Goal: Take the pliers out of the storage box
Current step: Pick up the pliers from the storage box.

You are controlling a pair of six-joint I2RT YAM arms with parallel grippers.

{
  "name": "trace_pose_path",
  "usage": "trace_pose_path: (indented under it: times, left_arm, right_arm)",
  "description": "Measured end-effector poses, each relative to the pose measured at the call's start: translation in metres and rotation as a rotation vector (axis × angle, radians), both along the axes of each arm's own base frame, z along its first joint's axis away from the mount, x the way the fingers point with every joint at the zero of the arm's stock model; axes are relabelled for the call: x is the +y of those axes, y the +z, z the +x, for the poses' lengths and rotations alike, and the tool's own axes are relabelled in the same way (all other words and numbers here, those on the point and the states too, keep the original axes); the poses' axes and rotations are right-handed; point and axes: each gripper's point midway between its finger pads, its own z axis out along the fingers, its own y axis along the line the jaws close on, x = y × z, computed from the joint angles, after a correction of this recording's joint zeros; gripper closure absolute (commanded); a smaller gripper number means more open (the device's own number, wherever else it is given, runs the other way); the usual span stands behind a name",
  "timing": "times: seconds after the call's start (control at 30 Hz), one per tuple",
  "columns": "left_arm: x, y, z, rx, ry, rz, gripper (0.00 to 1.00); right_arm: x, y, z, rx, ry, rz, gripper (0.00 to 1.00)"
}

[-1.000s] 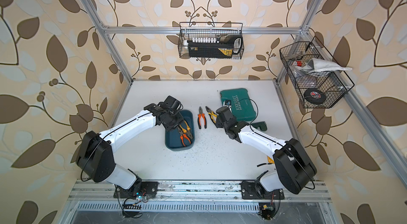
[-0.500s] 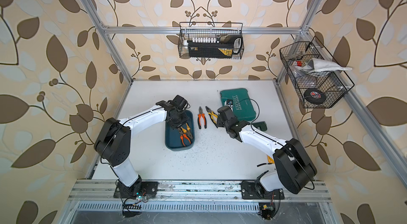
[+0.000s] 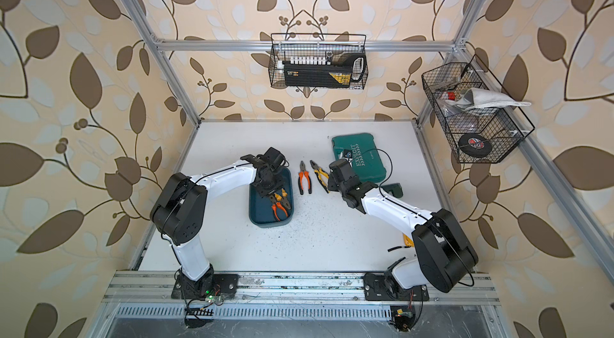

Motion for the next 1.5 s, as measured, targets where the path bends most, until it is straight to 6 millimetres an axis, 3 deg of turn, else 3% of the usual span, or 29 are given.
trace_pose_path:
  times: [0.3,0.6,0.83,1.03,1.23,1.5]
  left_arm:
    - [0.002,-0.014,0.000,0.017,0.013,0.022,0.75]
    - [0.004,-0.016,0.003,0.013,0.032,0.037,0.75]
    - [-0.001,-0.026,0.018,-0.002,0.040,0.052,0.74]
    - [-0.001,-0.026,0.018,-0.002,0.032,0.057,1.00]
    - [0.000,-0.025,0.018,-0.010,0.034,0.054,1.00]
    - [0.020,-0.013,-0.006,-0.025,-0.012,0.085,1.00]
  right_arm:
    - [0.000,0.000,0.000,0.003,0.001,0.007,0.50]
    - [0.000,0.000,0.000,0.005,0.001,0.010,0.50]
    - [0.002,-0.001,0.000,0.009,0.007,0.017,0.50]
    - [0.003,-0.002,-0.001,0.012,0.012,0.022,0.50]
    - [0.003,-0.003,-0.001,0.019,0.015,0.022,0.50]
    - [0.009,-0.008,-0.004,0.047,0.047,0.049,0.51]
